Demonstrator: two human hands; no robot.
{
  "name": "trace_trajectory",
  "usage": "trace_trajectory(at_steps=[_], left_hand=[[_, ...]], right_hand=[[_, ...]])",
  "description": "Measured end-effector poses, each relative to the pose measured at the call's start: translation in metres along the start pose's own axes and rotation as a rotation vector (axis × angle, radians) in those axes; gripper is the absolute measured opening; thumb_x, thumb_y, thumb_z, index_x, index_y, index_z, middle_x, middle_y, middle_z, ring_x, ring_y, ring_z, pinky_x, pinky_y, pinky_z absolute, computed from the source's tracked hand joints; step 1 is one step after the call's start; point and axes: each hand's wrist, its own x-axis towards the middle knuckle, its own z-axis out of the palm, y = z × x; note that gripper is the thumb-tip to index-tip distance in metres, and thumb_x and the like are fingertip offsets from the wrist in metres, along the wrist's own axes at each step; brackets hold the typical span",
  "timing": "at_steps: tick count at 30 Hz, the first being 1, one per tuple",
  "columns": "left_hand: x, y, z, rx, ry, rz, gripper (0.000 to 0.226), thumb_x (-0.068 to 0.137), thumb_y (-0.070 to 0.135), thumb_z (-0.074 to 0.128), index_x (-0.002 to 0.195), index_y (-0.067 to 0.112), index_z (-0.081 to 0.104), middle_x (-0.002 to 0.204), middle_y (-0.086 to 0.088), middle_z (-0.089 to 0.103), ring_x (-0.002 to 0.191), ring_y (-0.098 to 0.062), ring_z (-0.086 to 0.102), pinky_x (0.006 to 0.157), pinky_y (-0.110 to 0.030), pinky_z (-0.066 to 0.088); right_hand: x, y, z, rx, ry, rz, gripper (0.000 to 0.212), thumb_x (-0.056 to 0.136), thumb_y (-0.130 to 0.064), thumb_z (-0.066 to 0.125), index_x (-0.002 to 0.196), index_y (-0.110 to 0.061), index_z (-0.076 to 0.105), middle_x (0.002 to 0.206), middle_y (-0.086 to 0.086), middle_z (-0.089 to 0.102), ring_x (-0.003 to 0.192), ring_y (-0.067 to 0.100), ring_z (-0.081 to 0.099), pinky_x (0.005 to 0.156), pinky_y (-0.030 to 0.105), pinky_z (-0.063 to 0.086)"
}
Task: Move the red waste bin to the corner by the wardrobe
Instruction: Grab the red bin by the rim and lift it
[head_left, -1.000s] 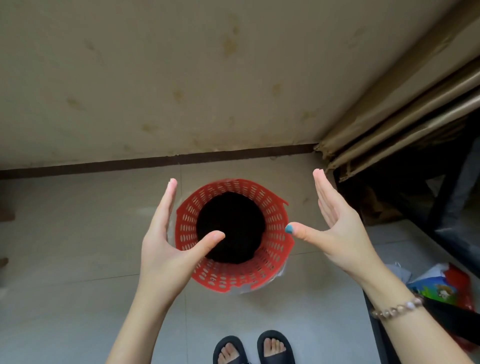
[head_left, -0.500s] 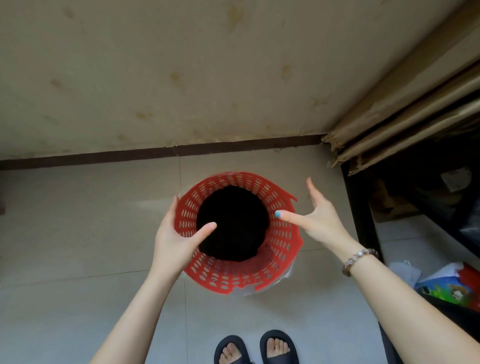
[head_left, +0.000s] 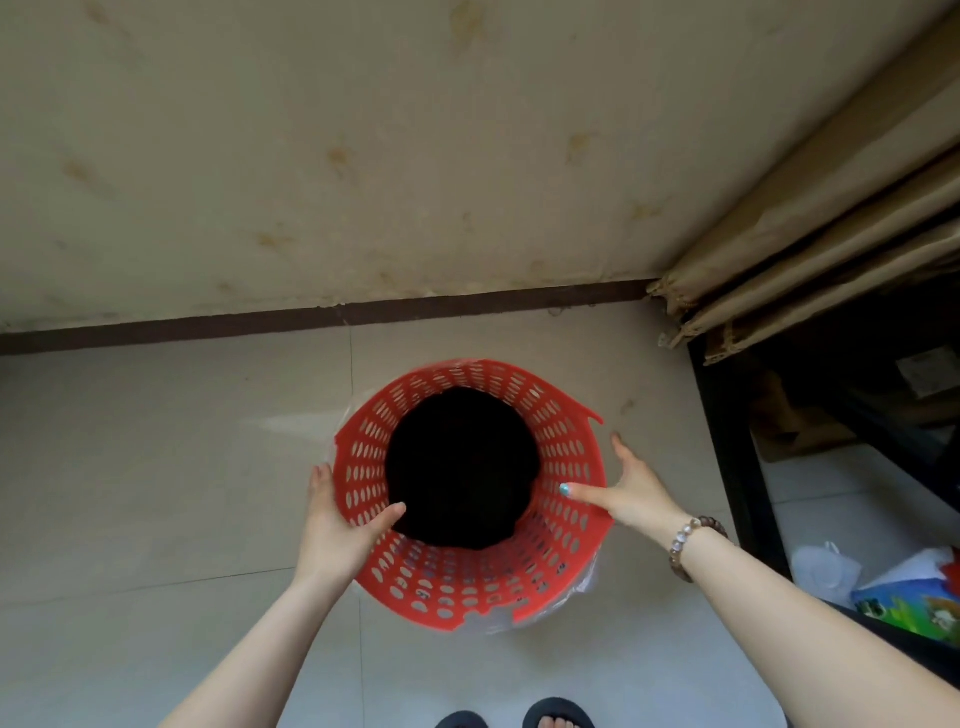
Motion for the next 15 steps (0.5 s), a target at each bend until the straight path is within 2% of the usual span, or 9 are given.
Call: trace_trajectory(at_steps=[1,3,5,7,9,11,15], left_hand=[[0.002,0.0,0.002,-0.013,-0.002,-0.009,0.105,0.071,0.033,0.084,0.153,0.015,0.022,0.156,-0.013,0.036,0.141,-0.033,0.039,0.111,-0.054,0.037],[0.005,-0.001,0.006,-0.036,0.002,-0.032,0.103,0.077,0.024,0.08,0.156,0.018,0.013,0.155,-0.012,0.037,0.139,-0.033,0.042,0.111,-0.053,0.037],[0.008,-0.002,0.009,-0.036,0.011,-0.039,0.098,0.085,0.013,0.072,0.158,0.021,0.007,0.156,-0.012,0.037,0.138,-0.033,0.043,0.112,-0.051,0.037],[0.009,-0.003,0.01,0.0,0.03,-0.037,0.089,0.09,0.006,0.062,0.158,0.02,0.007,0.154,-0.012,0.041,0.136,-0.034,0.046,0.111,-0.046,0.038],[0.011,-0.003,0.008,0.044,0.041,-0.059,0.084,0.092,0.004,0.055,0.158,0.02,0.005,0.152,-0.011,0.043,0.135,-0.033,0.048,0.108,-0.043,0.039],[0.014,-0.004,0.006,0.054,0.034,-0.116,0.083,0.092,0.003,0.052,0.158,0.018,0.004,0.15,-0.012,0.047,0.132,-0.034,0.051,0.105,-0.044,0.042],[0.019,-0.001,0.006,0.053,0.055,-0.104,0.065,0.091,0.011,0.057,0.151,0.014,0.032,0.144,-0.015,0.054,0.129,-0.035,0.054,0.105,-0.045,0.044]], right_hand=[[0.003,0.001,0.001,-0.007,-0.016,0.011,0.124,0.068,-0.031,0.089,0.159,-0.02,0.004,0.154,0.009,0.045,0.12,0.027,0.064,0.09,0.034,0.056],[0.009,0.003,0.005,-0.015,-0.042,0.017,0.108,0.077,-0.025,0.083,0.158,-0.016,0.013,0.144,0.009,0.055,0.112,0.025,0.068,0.089,0.034,0.057],[0.015,0.004,0.009,-0.035,-0.043,0.0,0.075,0.086,-0.016,0.074,0.15,-0.011,0.035,0.121,0.005,0.069,0.096,0.022,0.072,0.089,0.037,0.059],[0.018,0.003,0.013,-0.085,-0.017,-0.011,0.045,0.092,-0.009,0.063,0.136,-0.012,0.05,0.098,-0.002,0.069,0.082,0.016,0.069,0.078,0.031,0.059],[0.019,0.003,0.015,-0.119,0.016,-0.014,0.038,0.096,-0.007,0.054,0.133,-0.016,0.053,0.1,-0.001,0.068,0.088,0.02,0.068,0.079,0.03,0.056],[0.021,0.004,0.016,-0.169,0.045,-0.017,0.04,0.098,-0.007,0.05,0.136,-0.016,0.051,0.114,0.006,0.07,0.102,0.026,0.068,0.09,0.036,0.055],[0.024,0.007,0.016,-0.223,0.075,-0.011,0.038,0.1,-0.008,0.043,0.135,-0.017,0.051,0.121,0.009,0.069,0.106,0.029,0.068,0.094,0.04,0.055]])
